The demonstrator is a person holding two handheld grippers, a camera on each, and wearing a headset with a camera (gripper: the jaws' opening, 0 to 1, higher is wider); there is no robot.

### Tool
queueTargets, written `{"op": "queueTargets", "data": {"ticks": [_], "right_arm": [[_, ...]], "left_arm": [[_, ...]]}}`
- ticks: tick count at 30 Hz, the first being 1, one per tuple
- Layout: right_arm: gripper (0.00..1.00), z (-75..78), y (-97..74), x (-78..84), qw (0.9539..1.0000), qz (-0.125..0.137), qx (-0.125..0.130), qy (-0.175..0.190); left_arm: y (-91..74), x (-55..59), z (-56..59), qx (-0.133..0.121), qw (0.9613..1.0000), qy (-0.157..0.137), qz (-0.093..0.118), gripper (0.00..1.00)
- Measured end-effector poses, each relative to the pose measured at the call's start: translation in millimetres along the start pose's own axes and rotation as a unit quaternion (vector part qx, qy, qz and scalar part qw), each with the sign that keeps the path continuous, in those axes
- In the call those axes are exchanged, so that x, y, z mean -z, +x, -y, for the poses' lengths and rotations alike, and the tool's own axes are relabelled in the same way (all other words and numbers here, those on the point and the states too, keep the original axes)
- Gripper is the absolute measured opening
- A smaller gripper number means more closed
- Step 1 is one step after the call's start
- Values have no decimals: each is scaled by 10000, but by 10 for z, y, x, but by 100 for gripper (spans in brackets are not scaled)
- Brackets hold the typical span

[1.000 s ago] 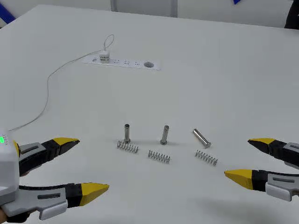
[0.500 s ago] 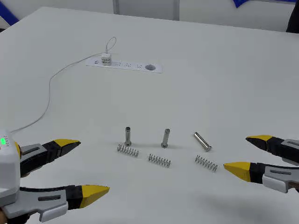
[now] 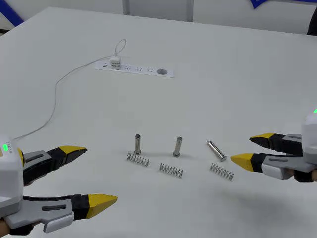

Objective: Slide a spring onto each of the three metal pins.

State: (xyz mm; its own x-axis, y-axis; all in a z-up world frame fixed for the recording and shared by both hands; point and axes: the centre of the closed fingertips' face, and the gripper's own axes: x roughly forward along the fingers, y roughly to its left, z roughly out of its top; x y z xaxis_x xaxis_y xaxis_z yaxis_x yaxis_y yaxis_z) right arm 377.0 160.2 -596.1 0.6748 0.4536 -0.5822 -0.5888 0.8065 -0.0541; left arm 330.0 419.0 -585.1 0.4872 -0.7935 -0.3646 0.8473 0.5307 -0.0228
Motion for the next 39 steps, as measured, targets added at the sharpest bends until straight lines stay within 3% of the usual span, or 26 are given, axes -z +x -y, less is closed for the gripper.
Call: {"op": "queueTargets", "data": {"ticks": [12, 21, 39], "right_arm": [[32, 121, 353, -56, 9990, -408, 154, -127], [26, 159, 625, 62, 9966, -807, 172, 15], [15, 206, 908, 209, 9900, -1368, 310, 129]], "left_arm": [[-4, -3, -4, -11, 10000, 1, -12, 71], [-5, 4, -10, -19, 10000, -8, -25, 70], [0, 31, -25, -18, 10000, -43, -51, 68]]}}
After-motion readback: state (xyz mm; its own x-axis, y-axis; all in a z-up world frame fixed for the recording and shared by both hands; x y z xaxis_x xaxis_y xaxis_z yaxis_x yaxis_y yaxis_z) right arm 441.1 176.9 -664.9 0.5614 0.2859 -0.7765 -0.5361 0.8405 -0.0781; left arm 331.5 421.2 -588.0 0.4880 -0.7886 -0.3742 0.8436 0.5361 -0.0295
